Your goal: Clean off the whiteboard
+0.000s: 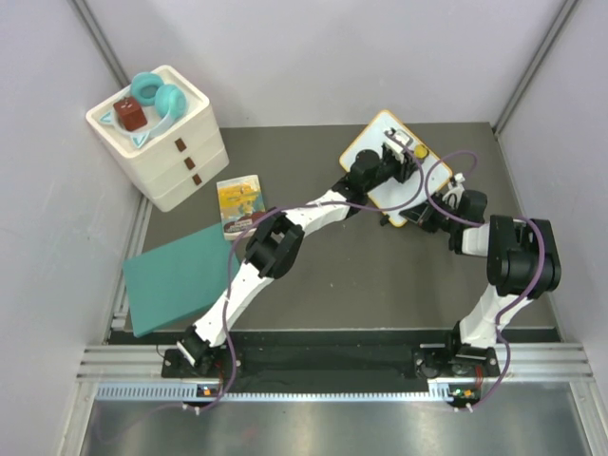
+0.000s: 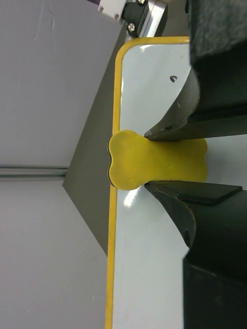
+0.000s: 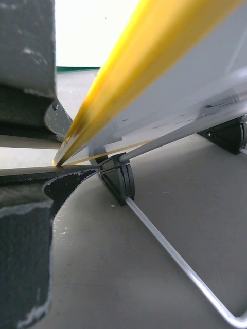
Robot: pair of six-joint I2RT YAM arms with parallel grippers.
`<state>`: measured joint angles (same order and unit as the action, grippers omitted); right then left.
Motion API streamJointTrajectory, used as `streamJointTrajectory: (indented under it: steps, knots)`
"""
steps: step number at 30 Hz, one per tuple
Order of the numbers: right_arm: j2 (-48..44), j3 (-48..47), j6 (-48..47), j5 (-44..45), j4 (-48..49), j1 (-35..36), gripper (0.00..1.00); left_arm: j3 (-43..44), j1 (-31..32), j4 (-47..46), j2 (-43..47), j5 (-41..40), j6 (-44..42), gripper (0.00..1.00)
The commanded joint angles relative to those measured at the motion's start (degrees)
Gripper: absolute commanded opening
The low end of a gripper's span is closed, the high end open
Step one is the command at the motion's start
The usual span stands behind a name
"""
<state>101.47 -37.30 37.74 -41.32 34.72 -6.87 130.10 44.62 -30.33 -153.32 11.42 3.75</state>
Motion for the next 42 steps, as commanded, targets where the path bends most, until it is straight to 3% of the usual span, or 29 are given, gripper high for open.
streamJointTrajectory:
  steps: [1, 13, 18, 25, 30, 36, 42]
  knots:
    - [-0.40, -0.84, -2.05, 0.36, -3.96, 0.55, 0.02, 3.84, 0.73, -7.98, -2.25, 3.35, 3.20, 0.00]
    - [-0.22, -1.11, -2.32, 0.10, -4.22, 0.63, 0.01, 0.60, 0.03, -10.80, -1.46, -14.48, -0.76, 0.00]
    - [-0.13, -1.20, -2.32, 0.01, -4.31, 0.55, 0.01, 3.49, -0.06, -11.33, -3.21, -13.79, -0.15, 0.00]
    - [0.04, -1.29, -2.40, 0.01, -4.40, 0.63, 0.00, 9.20, 1.08, -10.28, -6.46, -5.10, 3.63, 0.00]
    - [0.04, -1.37, -2.40, -0.08, -4.49, 0.55, 0.00, 7.98, 1.87, -8.44, -5.95, -0.35, 6.53, 0.00]
    - [0.04, -1.37, -2.40, -0.08, -4.57, 0.63, 0.00, -0.02, 2.05, -8.43, -2.69, -3.15, 3.29, 0.00]
    - [0.04, -1.37, -2.40, -0.08, -4.66, 0.63, 0.00, -1.25, -0.76, -10.10, -2.87, -9.92, 1.96, 0.00]
